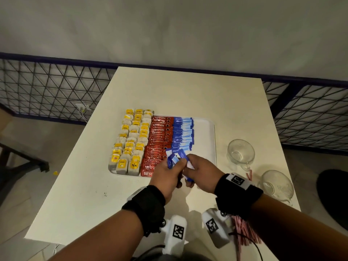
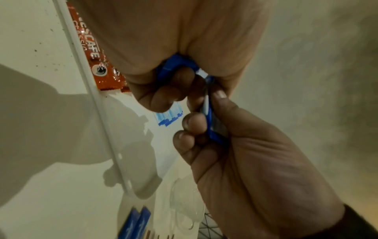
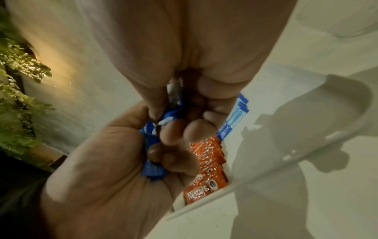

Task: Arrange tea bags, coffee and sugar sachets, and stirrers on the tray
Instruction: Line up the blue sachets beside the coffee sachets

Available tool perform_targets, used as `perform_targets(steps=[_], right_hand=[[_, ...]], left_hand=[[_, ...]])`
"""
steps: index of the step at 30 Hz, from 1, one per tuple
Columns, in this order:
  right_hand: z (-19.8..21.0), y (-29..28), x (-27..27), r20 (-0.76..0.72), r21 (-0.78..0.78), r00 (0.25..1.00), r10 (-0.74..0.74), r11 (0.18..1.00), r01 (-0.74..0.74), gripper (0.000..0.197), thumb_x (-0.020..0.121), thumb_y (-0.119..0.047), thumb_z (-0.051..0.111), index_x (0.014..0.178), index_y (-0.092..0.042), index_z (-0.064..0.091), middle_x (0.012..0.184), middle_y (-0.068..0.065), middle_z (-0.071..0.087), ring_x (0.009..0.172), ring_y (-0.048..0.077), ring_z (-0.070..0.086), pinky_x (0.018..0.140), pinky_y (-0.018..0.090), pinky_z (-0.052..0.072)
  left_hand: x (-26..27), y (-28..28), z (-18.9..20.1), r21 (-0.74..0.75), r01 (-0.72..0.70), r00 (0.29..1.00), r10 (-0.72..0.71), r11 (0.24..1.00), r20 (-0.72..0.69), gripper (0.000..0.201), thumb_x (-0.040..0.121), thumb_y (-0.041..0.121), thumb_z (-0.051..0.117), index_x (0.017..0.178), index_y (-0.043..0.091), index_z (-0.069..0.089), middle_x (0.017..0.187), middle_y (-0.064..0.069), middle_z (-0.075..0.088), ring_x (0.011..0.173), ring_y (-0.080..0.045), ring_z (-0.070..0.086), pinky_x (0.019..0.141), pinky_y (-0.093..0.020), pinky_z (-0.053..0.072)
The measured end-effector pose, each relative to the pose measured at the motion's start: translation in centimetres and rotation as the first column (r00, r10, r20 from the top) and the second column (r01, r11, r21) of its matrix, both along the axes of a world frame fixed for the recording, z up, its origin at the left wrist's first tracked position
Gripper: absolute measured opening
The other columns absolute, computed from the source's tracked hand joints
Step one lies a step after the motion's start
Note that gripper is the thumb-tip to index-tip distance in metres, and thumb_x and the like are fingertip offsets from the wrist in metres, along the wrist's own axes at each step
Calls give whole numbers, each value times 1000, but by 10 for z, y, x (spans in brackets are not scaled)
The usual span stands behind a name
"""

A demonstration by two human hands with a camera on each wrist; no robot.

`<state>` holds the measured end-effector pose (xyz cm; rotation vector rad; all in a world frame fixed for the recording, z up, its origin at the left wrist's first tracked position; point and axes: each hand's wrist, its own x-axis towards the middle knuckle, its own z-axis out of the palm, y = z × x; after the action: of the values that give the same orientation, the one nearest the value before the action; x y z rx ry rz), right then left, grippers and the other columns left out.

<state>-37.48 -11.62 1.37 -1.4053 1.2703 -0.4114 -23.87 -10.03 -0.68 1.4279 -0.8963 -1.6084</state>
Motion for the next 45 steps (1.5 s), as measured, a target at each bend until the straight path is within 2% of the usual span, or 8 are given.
perform_targets(steps=[5, 11, 16, 20, 25, 28, 36, 45], right_hand=[[8, -5, -1, 235, 223, 953, -191, 965, 139, 17, 99, -18, 50, 103, -5, 60, 82, 10, 64, 62, 24, 61, 56, 30, 50], [3, -8, -15, -295, -224, 955, 32, 969, -102, 37, 103, -36, 34, 111, -10, 60, 102, 6, 63, 93, 23, 56, 86, 35, 44], [3, -10, -9, -345, -381, 935, 83, 898, -221, 24, 101, -23, 42, 110, -13, 61, 98, 0, 55, 90, 14, 48, 81, 26, 35], [3, -13, -9, -227, -271, 973, -43, 962, -21, 6, 95, -34, 56, 90, -33, 60, 78, -11, 57, 73, 9, 52, 73, 27, 44], [-3, -14, -9, -217, -252, 974, -64, 968, 7, 5, 90, -35, 63, 88, -40, 65, 89, -7, 66, 83, 14, 59, 80, 30, 48], [-10, -19, -5, -365, -353, 930, 37, 919, -175, 18, 90, -30, 64, 106, -25, 71, 102, -6, 66, 96, 11, 56, 84, 21, 39], [-56, -74, -6, -694, -271, 720, -22, 934, -232, 20, 91, -39, 56, 106, -33, 68, 112, -8, 66, 106, 20, 55, 91, 39, 46], [-79, -92, 2, -797, -165, 600, 76, 927, -337, 24, 92, -41, 52, 111, -37, 66, 116, -9, 65, 104, 18, 57, 88, 35, 48]], left_hand=[[15, -13, -1, 82, -98, 993, 103, 992, -51, 24, 100, 29, 49, 97, 13, 66, 74, -16, 60, 63, -24, 53, 58, -32, 45], [32, -23, 11, 130, -108, 976, 130, 986, -176, 24, 100, 28, 48, 88, 9, 55, 55, -3, 46, 48, -20, 44, 55, -35, 48], [38, -24, 15, 58, 100, 993, -96, 993, -67, 20, 90, 24, 64, 90, 5, 58, 57, -7, 42, 45, -17, 37, 50, -30, 42], [48, -28, 11, -24, 135, 977, -129, 991, 172, 19, 93, 17, 63, 86, -1, 61, 53, -9, 49, 43, -19, 45, 54, -33, 43], [56, -28, 9, -73, 305, 878, -250, 950, 409, 11, 90, 20, 67, 79, 23, 65, 60, 3, 62, 52, -16, 55, 51, -28, 48], [61, -33, 2, -80, 358, 808, -266, 930, 525, 11, 88, 24, 69, 80, 31, 65, 75, 10, 67, 65, -9, 60, 58, -23, 45], [98, -41, -8, -10, 317, 703, -228, 948, 674, 11, 87, 36, 68, 90, 25, 65, 82, 8, 68, 78, -10, 62, 65, -24, 45], [128, -33, -11, 26, 325, 663, -247, 945, 707, 20, 89, 34, 66, 73, 33, 54, 63, 11, 56, 60, -3, 52, 56, -17, 34]])
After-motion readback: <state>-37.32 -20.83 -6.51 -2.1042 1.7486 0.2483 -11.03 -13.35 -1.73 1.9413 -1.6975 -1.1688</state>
